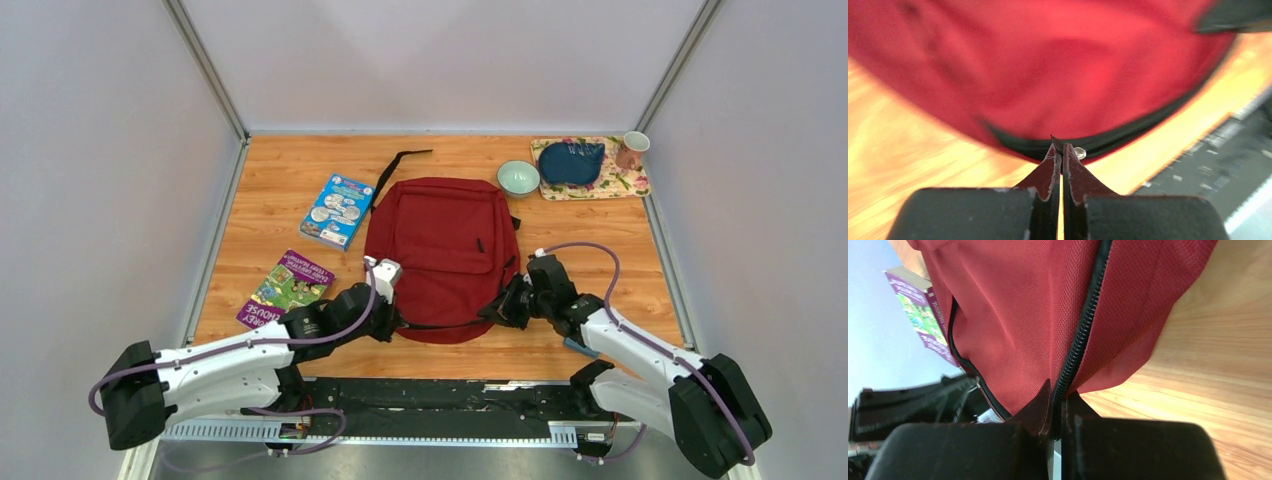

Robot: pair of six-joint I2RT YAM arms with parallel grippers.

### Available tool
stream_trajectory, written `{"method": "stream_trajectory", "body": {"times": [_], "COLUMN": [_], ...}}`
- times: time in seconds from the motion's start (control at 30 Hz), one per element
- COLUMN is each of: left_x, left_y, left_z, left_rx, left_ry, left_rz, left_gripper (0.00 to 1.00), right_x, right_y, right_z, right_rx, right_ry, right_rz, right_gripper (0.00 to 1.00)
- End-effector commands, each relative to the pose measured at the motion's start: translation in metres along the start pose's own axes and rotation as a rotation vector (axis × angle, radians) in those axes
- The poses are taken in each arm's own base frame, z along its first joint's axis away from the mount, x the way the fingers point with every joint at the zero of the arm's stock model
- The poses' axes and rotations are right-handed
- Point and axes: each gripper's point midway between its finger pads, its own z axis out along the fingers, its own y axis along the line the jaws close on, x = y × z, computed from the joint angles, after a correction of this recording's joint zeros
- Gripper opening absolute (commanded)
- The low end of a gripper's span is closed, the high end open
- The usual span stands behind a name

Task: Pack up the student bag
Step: Unzip the student bag at the center of the board.

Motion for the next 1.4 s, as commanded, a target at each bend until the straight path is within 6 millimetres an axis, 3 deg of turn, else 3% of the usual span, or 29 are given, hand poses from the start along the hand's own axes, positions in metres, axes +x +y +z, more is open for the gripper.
{"method": "stream_trajectory", "body": {"times": [0.0,0.07,0.2,0.3,0.33,0.43,0.6,0.67,0.8,1.03,1.13,1.37], "left_x": [0.03,0.028,0.016,0.014,0.013,0.007,-0.014,-0.024,-0.038,-0.053,-0.054,-0.067], "left_y": [0.08,0.086,0.068,0.044,0.039,0.024,0.007,0.0,-0.012,-0.033,-0.038,-0.051], "left_z": [-0.015,-0.015,-0.003,0.006,0.008,0.012,0.013,0.013,0.012,0.016,0.016,0.01], "left_rx": [-0.305,-0.324,-0.241,-0.124,-0.1,-0.031,0.039,0.061,0.091,0.14,0.157,0.188], "left_ry": [0.063,0.05,0.009,0.031,0.032,0.018,-0.036,-0.059,-0.08,-0.105,-0.111,-0.146], "left_rz": [-0.029,-0.046,-0.075,-0.09,-0.101,-0.121,-0.133,-0.134,-0.127,-0.118,-0.118,-0.105], "left_gripper": [0.0,0.0,0.0,0.0,0.0,0.0,0.0,0.0,0.0,0.0,0.0,0.0], "right_x": [-0.016,-0.024,-0.03,-0.019,-0.017,-0.003,0.017,0.02,0.029,0.048,0.053,0.06], "right_y": [-0.033,-0.04,-0.038,-0.02,-0.009,0.014,0.055,0.062,0.053,0.074,0.073,0.064], "right_z": [-0.006,-0.01,-0.016,-0.025,-0.03,-0.051,-0.083,-0.086,-0.074,-0.078,-0.076,-0.046], "right_rx": [0.124,0.162,0.174,0.101,0.074,-0.015,-0.221,-0.245,-0.159,-0.18,-0.148,-0.036], "right_ry": [-0.093,-0.134,-0.153,-0.1,-0.091,-0.063,-0.026,-0.005,0.074,0.049,0.039,0.026], "right_rz": [-0.154,-0.215,-0.274,-0.283,-0.279,-0.226,-0.162,-0.111,0.148,0.285,0.343,0.393], "right_gripper": [0.0,0.0,0.0,0.35,0.52,0.7,0.75,0.75,0.75,0.75,0.75,0.75]}}
